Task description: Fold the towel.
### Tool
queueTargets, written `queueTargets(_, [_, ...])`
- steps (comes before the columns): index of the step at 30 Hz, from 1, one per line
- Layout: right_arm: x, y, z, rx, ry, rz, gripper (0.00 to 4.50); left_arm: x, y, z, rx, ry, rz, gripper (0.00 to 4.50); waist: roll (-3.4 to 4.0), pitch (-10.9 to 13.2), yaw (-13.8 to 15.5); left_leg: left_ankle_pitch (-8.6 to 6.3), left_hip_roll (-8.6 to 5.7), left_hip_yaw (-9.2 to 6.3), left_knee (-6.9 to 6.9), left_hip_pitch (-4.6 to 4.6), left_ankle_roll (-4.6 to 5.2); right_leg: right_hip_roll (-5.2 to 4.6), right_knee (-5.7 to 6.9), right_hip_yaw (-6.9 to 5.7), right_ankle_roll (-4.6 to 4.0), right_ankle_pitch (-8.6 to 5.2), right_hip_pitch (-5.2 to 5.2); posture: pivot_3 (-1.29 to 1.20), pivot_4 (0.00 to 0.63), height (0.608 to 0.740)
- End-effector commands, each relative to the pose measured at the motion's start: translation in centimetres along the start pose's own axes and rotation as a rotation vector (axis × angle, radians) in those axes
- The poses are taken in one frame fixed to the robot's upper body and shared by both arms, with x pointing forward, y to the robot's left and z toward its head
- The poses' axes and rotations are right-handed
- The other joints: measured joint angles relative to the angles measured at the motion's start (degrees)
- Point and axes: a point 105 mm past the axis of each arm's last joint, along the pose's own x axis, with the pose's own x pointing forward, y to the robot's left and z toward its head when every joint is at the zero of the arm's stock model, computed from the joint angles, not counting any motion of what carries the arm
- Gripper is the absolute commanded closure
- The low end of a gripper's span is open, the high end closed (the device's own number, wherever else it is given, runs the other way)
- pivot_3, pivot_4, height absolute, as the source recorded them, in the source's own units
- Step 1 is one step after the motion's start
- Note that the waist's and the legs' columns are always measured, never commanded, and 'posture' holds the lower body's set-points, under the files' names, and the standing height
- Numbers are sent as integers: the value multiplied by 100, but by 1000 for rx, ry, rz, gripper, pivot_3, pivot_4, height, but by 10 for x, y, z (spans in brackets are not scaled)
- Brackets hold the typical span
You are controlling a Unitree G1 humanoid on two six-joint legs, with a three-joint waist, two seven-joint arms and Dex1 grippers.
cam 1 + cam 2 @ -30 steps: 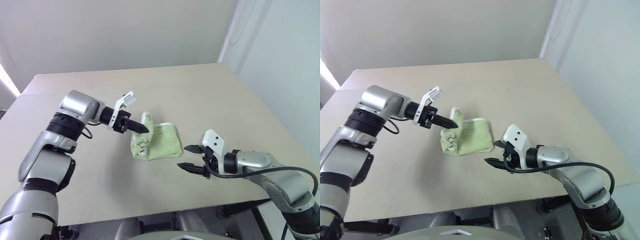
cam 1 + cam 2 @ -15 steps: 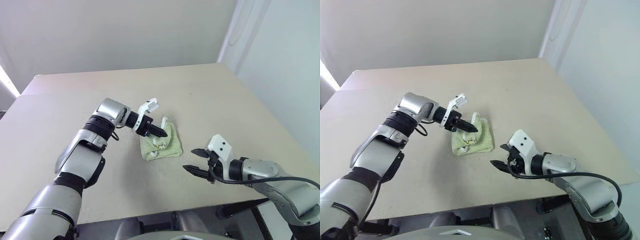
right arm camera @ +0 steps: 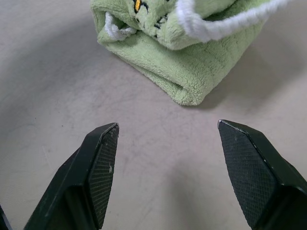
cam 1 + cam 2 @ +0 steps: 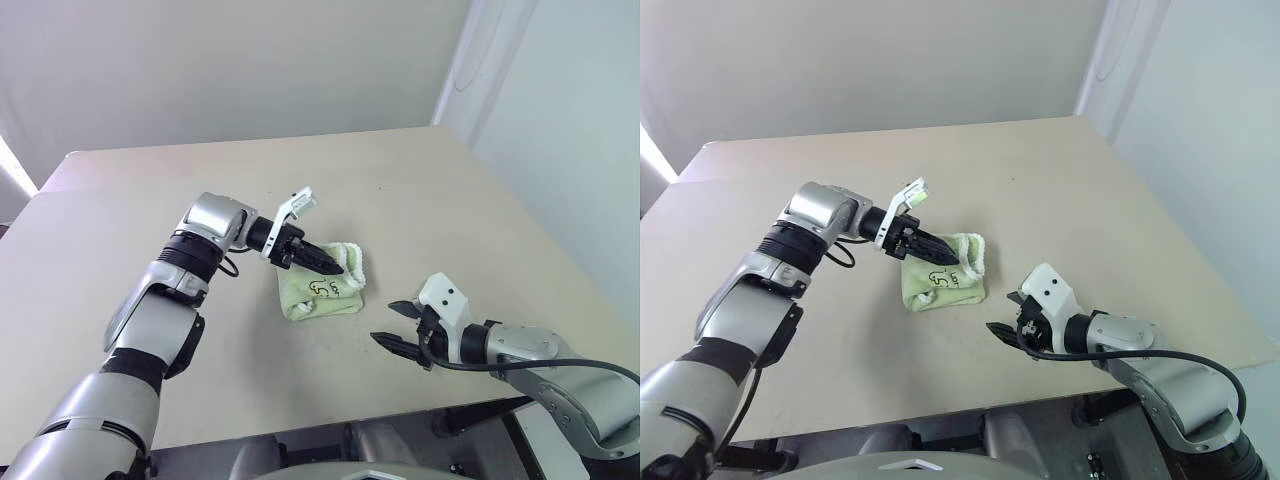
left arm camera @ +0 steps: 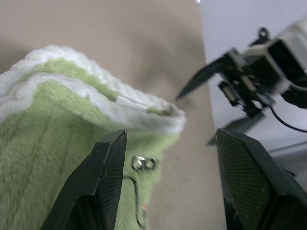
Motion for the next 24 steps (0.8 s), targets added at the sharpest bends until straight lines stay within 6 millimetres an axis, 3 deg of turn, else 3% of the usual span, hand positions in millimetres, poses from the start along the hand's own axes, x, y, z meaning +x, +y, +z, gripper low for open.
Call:
queueTargets(1, [-4, -9, 19, -55, -60, -33, 1056, -15, -14, 19, 151, -63, -2, 1326, 0, 0, -2, 0, 0, 0, 1, 1, 0, 0, -1, 0, 0, 0, 0, 0, 0, 712])
queueTargets(3, [-3, -14, 32, -56, -117, -50, 1056, -25, -9, 26, 240, -109, 77, 1326, 0, 0, -2, 0, 0, 1, 1, 1, 0, -1, -1, 1, 1, 0, 0, 0, 0, 712])
queueTargets(7, [-13, -21, 81, 40, -362, -5, 1056, -52, 7, 27, 471, -156, 282, 1326, 8, -3, -11, 0, 1, 1, -3, 1, 0, 3, 8, 2, 0, 2, 2, 0, 0, 712])
queueTargets(12, [-4, -26, 104, 36, -401, 42, 1056, -66, 22, -8, 632, -29, 405, 1326, 10, -4, 12, 0, 2, -2, -3, 3, 0, 4, 9, 2, -1, 3, 4, 0, 0, 712])
queueTargets(15, [12, -23, 110, -30, -390, 73, 1056, -63, 27, -6, 713, -99, 453, 1326, 9, -4, 88, 0, 1, -1, 6, 3, 0, -1, 3, 2, -1, 4, -3, 0, 0, 712])
queueTargets(19, [39, -27, 117, -43, -403, 99, 1056, -44, 36, 1, 762, -176, 500, 1326, 7, -6, 166, 0, -1, 0, 10, 0, 0, -2, -2, 3, 2, 6, -2, 0, 0, 712])
queueTargets(21, [53, -30, 118, -39, -402, 109, 1056, -36, 30, -4, 774, -174, 433, 1326, 7, -6, 144, 0, -2, 0, 9, -1, 0, -2, -2, 3, 13, 17, -2, 0, 0, 712])
queueTargets(24, [81, -32, 96, -8, -330, 131, 1056, -29, 26, -28, 779, -90, 338, 1326, 8, -10, 68, 0, 0, 5, 4, 0, 0, 2, 3, 5, -1, 28, -1, 0, 0, 712])
